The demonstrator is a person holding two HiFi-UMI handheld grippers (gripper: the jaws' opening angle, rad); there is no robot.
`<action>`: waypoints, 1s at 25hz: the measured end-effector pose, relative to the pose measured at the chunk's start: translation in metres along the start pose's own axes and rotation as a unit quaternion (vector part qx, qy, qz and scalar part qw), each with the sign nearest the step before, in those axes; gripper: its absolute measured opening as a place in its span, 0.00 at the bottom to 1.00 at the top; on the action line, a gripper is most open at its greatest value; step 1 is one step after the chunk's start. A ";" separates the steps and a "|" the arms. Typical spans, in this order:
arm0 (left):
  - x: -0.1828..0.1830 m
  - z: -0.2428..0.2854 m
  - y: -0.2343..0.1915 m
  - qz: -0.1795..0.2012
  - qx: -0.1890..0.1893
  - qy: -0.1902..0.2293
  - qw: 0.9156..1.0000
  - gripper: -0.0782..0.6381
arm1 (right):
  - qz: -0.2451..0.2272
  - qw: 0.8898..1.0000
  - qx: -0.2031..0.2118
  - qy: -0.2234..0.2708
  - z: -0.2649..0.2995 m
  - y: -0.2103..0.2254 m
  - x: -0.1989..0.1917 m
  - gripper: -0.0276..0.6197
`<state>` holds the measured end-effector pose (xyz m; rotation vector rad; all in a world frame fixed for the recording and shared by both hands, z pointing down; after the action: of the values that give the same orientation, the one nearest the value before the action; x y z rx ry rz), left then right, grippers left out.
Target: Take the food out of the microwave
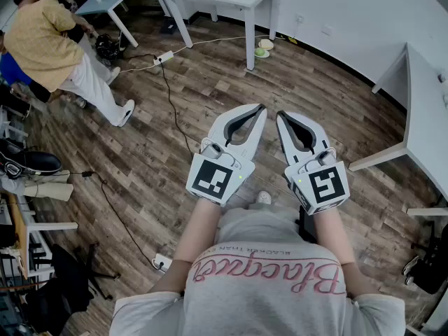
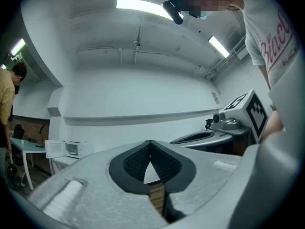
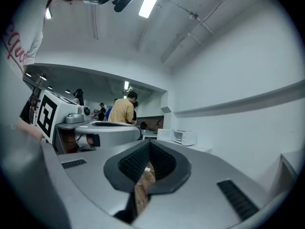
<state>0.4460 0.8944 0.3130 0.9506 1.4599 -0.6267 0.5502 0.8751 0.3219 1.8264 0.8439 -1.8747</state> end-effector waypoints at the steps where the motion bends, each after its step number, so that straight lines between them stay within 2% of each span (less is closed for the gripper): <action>1: 0.000 0.007 -0.001 0.003 0.002 0.001 1.000 0.12 | -0.001 1.000 0.002 0.000 0.002 0.006 0.000 0.06; 9: -0.005 0.046 -0.002 0.016 0.018 -0.010 1.000 0.12 | 0.004 1.000 0.017 0.003 0.012 0.048 -0.007 0.06; 14: -0.011 0.061 -0.013 0.023 0.024 -0.023 0.999 0.12 | 0.010 1.000 0.029 0.004 0.028 0.058 -0.013 0.05; 20: -0.020 0.083 -0.036 0.023 0.027 -0.026 0.999 0.12 | 0.016 0.999 0.037 0.010 0.053 0.076 -0.018 0.06; 25: -0.032 0.112 -0.074 0.012 0.031 -0.025 0.999 0.12 | 0.019 0.999 0.034 0.004 0.092 0.101 -0.023 0.06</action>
<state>0.4419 0.7562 0.3180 0.9929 1.3899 -0.6755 0.5490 0.7366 0.3265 1.8777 0.7503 -1.8951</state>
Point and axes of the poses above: the fingertips, and each gripper's own axes: z forward along the fingers, y to its right, x out of its top, the point moved 6 cm from there along -z, backward along the fingers, and after that the axes turned 3 degrees about -x, right-handed, at the moved point
